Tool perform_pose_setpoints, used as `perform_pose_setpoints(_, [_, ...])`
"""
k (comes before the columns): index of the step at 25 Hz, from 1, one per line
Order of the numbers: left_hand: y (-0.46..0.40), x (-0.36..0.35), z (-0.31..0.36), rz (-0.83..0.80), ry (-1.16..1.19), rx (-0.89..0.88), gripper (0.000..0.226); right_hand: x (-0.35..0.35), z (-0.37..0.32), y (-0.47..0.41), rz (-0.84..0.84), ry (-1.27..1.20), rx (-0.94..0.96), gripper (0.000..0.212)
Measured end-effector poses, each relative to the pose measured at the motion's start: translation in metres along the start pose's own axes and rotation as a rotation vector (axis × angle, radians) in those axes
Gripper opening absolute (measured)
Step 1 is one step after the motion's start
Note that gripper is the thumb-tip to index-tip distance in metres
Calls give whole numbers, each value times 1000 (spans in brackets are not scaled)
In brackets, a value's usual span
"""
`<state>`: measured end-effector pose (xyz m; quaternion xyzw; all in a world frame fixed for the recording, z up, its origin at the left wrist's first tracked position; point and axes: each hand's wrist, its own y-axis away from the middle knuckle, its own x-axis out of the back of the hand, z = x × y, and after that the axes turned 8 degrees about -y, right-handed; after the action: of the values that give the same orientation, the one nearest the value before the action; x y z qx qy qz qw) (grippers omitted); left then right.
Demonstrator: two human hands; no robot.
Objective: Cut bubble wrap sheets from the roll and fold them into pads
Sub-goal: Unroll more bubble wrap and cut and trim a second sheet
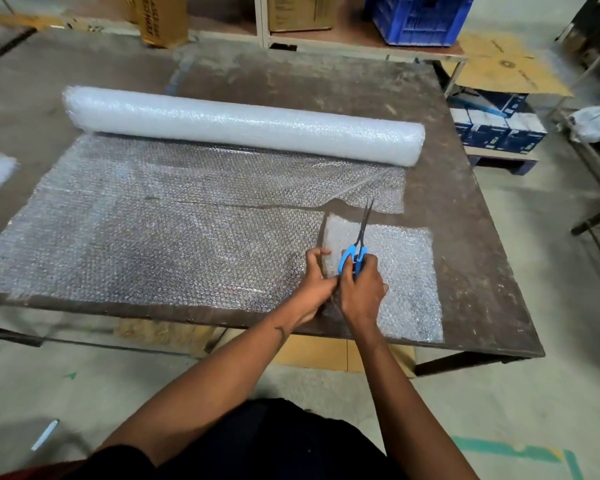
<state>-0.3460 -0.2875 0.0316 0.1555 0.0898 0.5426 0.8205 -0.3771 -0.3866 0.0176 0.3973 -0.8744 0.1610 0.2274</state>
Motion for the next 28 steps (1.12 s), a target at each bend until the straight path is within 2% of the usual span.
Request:
perform_pose_setpoints(3, [-3,24,25,-160,48,-109,79,-12,-32,4,68,-95,-4,23])
perform_pose_setpoints(8, [3,95,46,-193,10,-217,69,-61,-92,28,96,-134,70,33])
perform_pose_setpoints(13, [0,175,15,-113,79,-128,63,-123,-129,65,0,-85,99,34])
perform_pose_setpoints(17, [-6,237,-12,-136,77,-59,69,-173,-140,86,-117,-47,86,29])
perform_pose_setpoints(21, [-15,278,-33,-177,-162,1,71,-207,-134,101,-218,-31,65,42])
perform_pose_setpoints(25, [-23,303,-41,-275,-579,-73,94,-222,-121,113,-213,65,6,32])
perform_pose_setpoints(28, [-14,303,-36,-205,-839,-144,94,-224,-116,121,-212,94,32,31])
